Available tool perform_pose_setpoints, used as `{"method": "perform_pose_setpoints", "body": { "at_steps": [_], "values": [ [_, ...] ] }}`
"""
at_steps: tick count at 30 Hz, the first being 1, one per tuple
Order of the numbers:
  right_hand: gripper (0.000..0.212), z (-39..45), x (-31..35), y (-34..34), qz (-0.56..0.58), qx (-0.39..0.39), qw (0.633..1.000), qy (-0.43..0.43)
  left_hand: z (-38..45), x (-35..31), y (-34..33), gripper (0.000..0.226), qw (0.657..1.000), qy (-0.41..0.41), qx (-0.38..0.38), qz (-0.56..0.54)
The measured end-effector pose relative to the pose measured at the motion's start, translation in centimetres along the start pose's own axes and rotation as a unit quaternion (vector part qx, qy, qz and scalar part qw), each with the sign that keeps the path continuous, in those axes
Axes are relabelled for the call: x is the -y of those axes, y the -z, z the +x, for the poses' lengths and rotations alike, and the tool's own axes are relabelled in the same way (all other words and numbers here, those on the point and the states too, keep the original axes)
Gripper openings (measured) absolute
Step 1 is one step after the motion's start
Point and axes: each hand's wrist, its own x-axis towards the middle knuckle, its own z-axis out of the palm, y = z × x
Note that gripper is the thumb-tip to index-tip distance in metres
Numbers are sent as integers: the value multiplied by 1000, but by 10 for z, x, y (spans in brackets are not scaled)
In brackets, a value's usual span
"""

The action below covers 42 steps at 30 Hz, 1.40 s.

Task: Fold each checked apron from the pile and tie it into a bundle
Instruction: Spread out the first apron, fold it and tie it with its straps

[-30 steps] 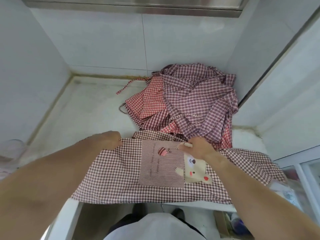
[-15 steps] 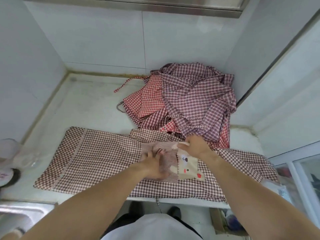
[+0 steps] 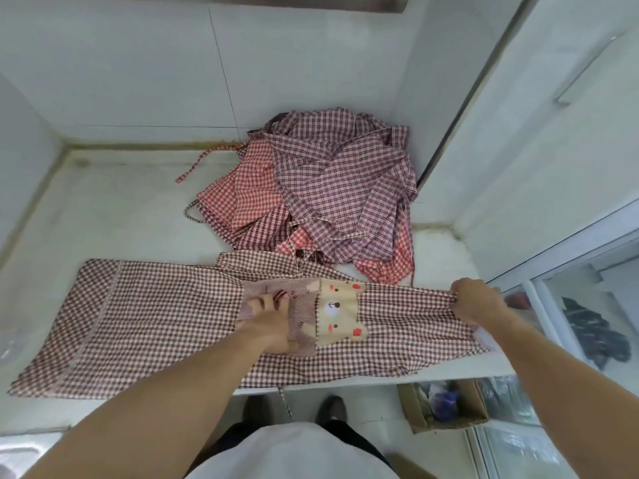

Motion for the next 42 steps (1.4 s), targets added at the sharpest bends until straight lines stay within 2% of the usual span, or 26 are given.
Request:
{"method": "perform_pose_setpoints", "body": {
  "at_steps": [2,6,8,11,13,14,17,19,21,22,23,25,27,28,30,33,35,37,39,42],
  "values": [
    [19,-3,-24,-5,22,8,999,-40,0,-1,0,124,1000,1,-1,2],
    [22,-1,-71,-11,56,50,995,-68,0,0,0,123,1000,2,-11,9],
    [32,4,-95,-14,114,15,989,-91,-1,1,-1,122,1000,1,-17,7],
    [26,16,-119,-16,210,-101,967,-104,0,0,-2,122,1000,7,-13,-3],
    [21,21,-120,-13,285,-205,930,-108,1,-3,-3,123,1000,15,-11,-3],
    [28,24,-117,-11,315,-237,911,-120,2,-2,-3,123,1000,22,-14,-2],
    [49,22,-102,-16,372,-229,885,-160,5,2,-7,121,999,46,-7,-4],
    [50,12,-92,-33,413,-239,865,-151,8,4,-8,121,998,62,-5,-14],
    [44,-4,-78,-49,440,-288,842,-120,12,8,-11,122,997,75,-15,-8],
    [40,-13,-70,-55,458,-286,835,-104,12,8,-11,120,996,81,-15,-17],
    [39,-23,-63,-58,470,-247,843,-86,12,6,-12,119,996,88,-13,-30],
    [39,-38,-44,-60,478,-62,873,-68,9,3,-11,115,995,94,2,-34],
    [31,-51,-26,-60,503,123,852,-72,4,-6,-10,113,995,103,9,-7],
    [25,-54,-17,-59,524,156,836,-54,-2,-10,-7,114,995,103,-3,0],
    [24,-57,-3,-58,559,128,819,11,-11,-24,-7,113,994,71,-76,-29],
    [42,-60,17,-62,591,68,798,95,-28,-52,-11,84,958,-78,-240,-138],
    [52,-61,28,-67,618,39,777,115,-41,-73,-15,78,942,-146,-252,-167],
    [60,-63,38,-70,652,37,748,119,-47,-90,-23,82,949,-164,-236,-128],
    [65,-66,47,-72,686,39,716,127,-47,-101,-27,81,961,-140,-222,-87],
    [72,-67,61,-73,706,5,694,144,-46,-105,-21,49,954,-93,-261,-117]
  ]
}}
